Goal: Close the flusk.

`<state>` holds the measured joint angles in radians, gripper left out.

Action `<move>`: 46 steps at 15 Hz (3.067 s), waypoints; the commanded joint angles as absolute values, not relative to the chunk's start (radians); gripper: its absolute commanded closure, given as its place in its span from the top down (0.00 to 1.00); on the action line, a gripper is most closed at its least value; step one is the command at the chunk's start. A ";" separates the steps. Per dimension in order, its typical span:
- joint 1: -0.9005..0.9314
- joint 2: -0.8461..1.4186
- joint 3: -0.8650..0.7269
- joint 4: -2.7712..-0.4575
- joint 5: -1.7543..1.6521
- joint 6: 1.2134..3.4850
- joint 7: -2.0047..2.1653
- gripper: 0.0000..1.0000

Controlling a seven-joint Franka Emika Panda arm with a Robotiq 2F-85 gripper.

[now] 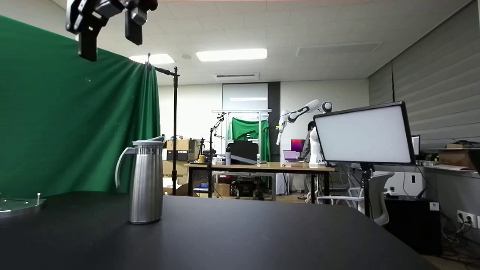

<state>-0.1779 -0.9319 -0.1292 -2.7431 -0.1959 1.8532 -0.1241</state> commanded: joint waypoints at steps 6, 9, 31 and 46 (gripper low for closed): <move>-0.111 -0.647 -0.113 -2.597 -0.173 2.057 -0.091 1.00; -0.085 -0.485 -0.076 -2.483 -0.155 2.133 -0.075 1.00; 0.025 -0.003 0.060 -2.004 -0.161 2.099 -0.003 0.05; 0.057 0.143 0.060 -1.981 -0.182 2.150 0.001 0.00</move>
